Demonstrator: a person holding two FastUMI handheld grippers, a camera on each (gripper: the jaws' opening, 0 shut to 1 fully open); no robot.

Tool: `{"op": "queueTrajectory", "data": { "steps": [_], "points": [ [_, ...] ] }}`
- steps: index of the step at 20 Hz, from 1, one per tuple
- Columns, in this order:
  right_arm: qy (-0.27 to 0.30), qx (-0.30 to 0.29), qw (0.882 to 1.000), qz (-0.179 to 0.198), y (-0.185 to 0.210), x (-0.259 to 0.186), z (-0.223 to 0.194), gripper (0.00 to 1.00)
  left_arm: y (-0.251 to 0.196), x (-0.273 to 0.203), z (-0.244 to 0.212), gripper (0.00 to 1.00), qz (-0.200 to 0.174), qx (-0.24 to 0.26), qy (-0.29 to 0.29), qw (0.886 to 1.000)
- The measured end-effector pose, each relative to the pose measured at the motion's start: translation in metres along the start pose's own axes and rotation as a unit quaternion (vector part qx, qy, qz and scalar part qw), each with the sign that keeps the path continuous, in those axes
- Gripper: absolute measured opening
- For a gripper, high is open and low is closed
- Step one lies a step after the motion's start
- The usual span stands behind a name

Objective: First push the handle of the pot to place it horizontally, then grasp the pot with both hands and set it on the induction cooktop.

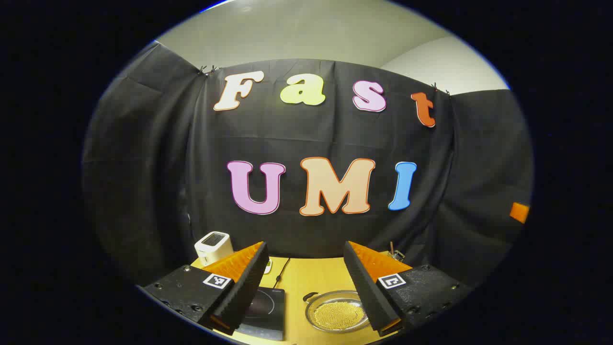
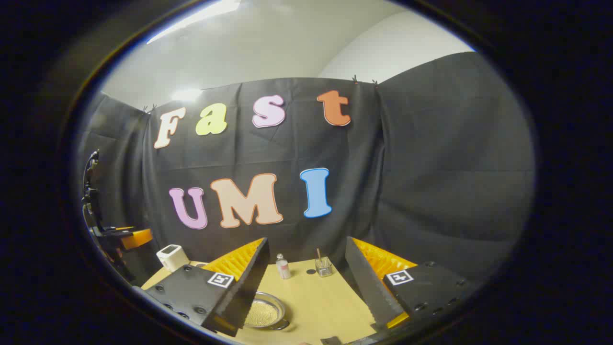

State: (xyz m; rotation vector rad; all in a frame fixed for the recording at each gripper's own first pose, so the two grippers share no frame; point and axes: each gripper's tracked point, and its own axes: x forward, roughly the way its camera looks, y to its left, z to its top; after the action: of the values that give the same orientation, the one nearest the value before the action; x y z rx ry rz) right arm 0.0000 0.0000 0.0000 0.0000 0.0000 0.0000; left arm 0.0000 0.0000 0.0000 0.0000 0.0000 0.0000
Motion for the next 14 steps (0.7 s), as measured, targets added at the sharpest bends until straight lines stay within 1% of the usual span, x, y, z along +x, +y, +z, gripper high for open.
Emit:
{"op": "queueTrajectory", "data": {
  "steps": [2,3,4,5,6,8,9,10,11,12,13,14],
  "points": [
    [0.001,0.000,1.000,-0.004,0.000,-0.005,-0.001,0.94,0.003,-0.004,0.000,0.92,0.004,0.000,-0.001,1.000],
    [0.002,0.000,1.000,-0.005,0.000,-0.008,-0.003,0.94,0.005,-0.006,0.000,0.96,0.005,-0.001,-0.001,1.000],
    [0.005,0.000,1.000,-0.005,0.001,-0.010,-0.005,0.94,0.007,-0.008,-0.001,0.96,0.006,0.000,0.001,1.000],
    [0.007,0.000,1.000,-0.006,0.001,-0.013,-0.007,0.94,0.009,-0.010,-0.004,0.95,0.008,0.002,0.003,1.000],
    [0.007,0.001,1.000,-0.005,0.002,-0.015,-0.007,0.94,0.011,-0.012,-0.004,0.92,0.010,0.004,0.004,1.000],
    [0.010,0.001,1.000,-0.004,0.003,-0.018,-0.008,0.94,0.013,-0.015,-0.003,0.92,0.010,0.007,0.001,1.000],
    [0.010,0.001,1.000,-0.005,0.004,-0.019,-0.009,0.94,0.013,-0.016,-0.005,0.96,0.008,0.006,0.001,1.000],
    [0.010,0.000,1.000,-0.006,0.004,-0.020,-0.010,0.94,0.012,-0.017,-0.004,0.96,0.006,0.004,0.001,1.000],
    [0.010,-0.002,1.000,-0.008,0.004,-0.021,-0.010,0.94,0.013,-0.018,-0.004,0.93,0.004,0.004,0.000,1.000],
    [0.010,-0.007,1.000,-0.013,0.002,-0.021,-0.009,0.94,0.013,-0.019,-0.003,0.95,0.004,0.005,-0.001,1.000],
    [0.009,-0.011,1.000,-0.018,0.000,-0.021,-0.009,0.94,0.014,-0.020,-0.003,0.92,0.003,0.006,-0.003,1.000],
    [0.008,-0.015,1.000,-0.023,-0.002,-0.021,-0.008,0.94,0.014,-0.020,-0.002,0.93,0.002,0.007,-0.004,1.000]
  ]
}}
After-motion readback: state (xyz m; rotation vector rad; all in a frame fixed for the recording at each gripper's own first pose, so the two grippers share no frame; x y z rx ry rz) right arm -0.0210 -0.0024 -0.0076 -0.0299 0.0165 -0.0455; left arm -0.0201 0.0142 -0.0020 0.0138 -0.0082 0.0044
